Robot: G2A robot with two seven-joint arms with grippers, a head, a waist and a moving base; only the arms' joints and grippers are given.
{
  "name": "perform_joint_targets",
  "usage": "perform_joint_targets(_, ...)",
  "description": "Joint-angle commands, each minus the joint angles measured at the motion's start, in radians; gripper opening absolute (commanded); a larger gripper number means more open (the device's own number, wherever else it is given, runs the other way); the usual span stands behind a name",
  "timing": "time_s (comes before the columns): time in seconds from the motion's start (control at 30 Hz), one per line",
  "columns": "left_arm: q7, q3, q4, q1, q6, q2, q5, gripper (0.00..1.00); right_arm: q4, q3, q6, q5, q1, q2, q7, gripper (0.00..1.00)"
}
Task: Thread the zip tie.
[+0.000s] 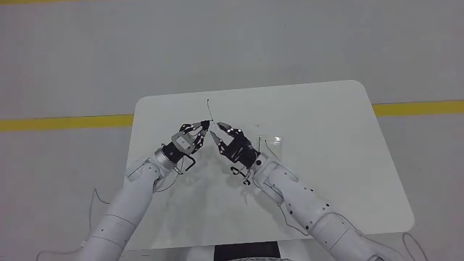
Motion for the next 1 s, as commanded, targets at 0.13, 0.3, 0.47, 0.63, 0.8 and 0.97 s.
perform_joint_targets(0.13, 0.000, 0.000, 0.000, 0.000, 0.000, 0.000, 0.000, 0.00, 0.009, -0.004, 0.014, -0.007, 0.007, -0.006, -0.002, 0.19)
perform_joint_targets(0.3, 0.000, 0.000, 0.000, 0.000, 0.000, 0.000, 0.000, 0.00, 0.012, -0.005, 0.027, -0.013, 0.008, -0.010, 0.002, 0.15)
perform_joint_targets(0.47, 0.000, 0.000, 0.000, 0.000, 0.000, 0.000, 0.000, 0.00, 0.013, -0.003, 0.038, -0.017, 0.008, -0.012, 0.002, 0.11)
perform_joint_targets(0.63, 0.000, 0.000, 0.000, 0.000, 0.000, 0.000, 0.000, 0.00, 0.012, 0.000, 0.045, -0.026, 0.007, -0.014, 0.006, 0.00)
perform_joint_targets(0.8, 0.000, 0.000, 0.000, 0.000, 0.000, 0.000, 0.000, 0.00, 0.006, 0.012, 0.051, -0.043, -0.001, -0.011, 0.007, 0.00)
perform_joint_targets(0.97, 0.000, 0.000, 0.000, 0.000, 0.000, 0.000, 0.000, 0.00, -0.004, 0.032, 0.048, -0.056, -0.018, -0.005, 0.008, 0.00)
